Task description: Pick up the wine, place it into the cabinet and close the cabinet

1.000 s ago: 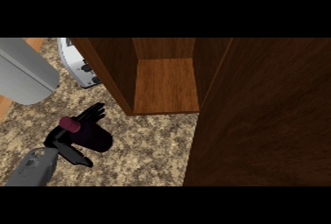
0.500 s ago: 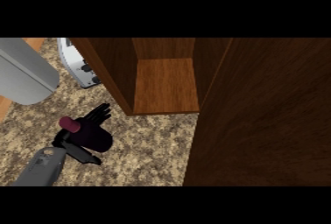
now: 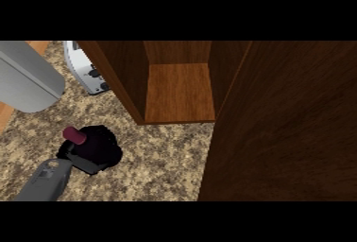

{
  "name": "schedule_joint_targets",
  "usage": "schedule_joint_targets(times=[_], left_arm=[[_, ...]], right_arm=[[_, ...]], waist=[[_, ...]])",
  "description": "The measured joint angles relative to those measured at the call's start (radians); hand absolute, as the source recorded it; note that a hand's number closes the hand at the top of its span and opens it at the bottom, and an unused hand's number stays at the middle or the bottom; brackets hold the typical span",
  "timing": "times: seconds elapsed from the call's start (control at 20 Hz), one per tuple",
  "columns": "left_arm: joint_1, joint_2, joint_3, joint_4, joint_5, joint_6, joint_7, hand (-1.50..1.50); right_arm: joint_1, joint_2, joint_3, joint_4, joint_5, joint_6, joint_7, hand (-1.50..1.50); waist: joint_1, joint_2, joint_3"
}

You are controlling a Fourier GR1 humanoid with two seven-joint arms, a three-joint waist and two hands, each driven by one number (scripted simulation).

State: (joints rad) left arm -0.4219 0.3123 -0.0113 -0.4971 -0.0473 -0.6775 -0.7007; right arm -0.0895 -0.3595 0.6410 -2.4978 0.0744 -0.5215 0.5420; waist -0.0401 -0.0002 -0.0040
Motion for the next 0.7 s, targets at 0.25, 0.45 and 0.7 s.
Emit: schedule_joint_targets(times=[0.25,0.45,0.7], left_arm=[[0.021,-0.022,0.015,-0.01,0.017,0.102,-0.062,1.5],[0.078,-0.072,0.099,-0.049,0.09,0.26,-0.111,1.5],[0.162,-0.143,0.119,-0.16,0.131,0.349,-0.135,1.5]], right_arm=[[0.011,-0.025,0.004,-0.003,0.0,-0.009,-0.012,-1.5],[0.018,-0.033,-0.005,0.001,-0.004,-0.024,-0.025,-1.5],[0.037,-0.053,-0.004,-0.006,-0.002,-0.036,-0.027,-1.5]], waist=[[0.005,-0.003,0.002],[0.023,-0.011,0.006],[0.032,-0.012,0.007]])
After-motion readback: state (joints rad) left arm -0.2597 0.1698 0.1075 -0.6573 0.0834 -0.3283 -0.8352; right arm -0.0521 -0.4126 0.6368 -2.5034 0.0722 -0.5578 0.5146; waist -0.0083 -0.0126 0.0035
